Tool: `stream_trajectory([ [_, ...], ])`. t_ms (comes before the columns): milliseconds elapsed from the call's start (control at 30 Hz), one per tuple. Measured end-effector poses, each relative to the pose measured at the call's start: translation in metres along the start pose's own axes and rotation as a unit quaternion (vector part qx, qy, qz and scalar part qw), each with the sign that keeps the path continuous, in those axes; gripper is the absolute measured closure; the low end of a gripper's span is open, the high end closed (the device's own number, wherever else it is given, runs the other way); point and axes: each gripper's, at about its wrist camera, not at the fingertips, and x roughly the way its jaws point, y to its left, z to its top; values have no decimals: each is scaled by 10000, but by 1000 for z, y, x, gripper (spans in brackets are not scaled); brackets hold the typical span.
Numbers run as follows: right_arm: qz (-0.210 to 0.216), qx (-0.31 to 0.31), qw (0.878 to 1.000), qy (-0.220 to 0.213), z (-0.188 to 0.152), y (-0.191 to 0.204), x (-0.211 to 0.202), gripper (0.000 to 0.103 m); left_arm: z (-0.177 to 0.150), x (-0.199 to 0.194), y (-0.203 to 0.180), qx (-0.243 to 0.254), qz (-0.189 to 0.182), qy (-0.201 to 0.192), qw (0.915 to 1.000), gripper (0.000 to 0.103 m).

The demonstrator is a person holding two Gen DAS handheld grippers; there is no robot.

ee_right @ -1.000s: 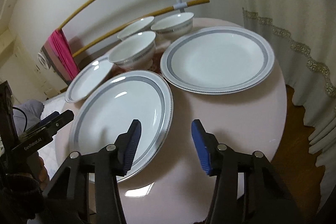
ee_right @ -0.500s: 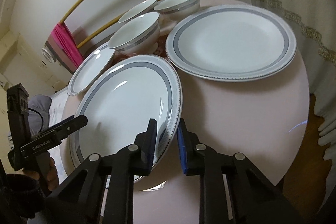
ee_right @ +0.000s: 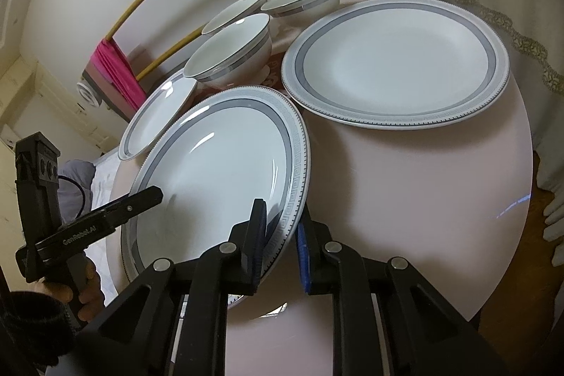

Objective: Organize plates and bowls

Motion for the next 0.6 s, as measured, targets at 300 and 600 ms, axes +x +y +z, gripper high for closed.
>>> stream_trajectory([
  [300,-34,-14,10000,-7,-3,5,-1,87,-6,-8,6,88,-2,-167,9998,80],
  [600,44,-179,9998,17,-5,17,-5,86,-10,-25,16,-1,-76,-354,9993,83],
])
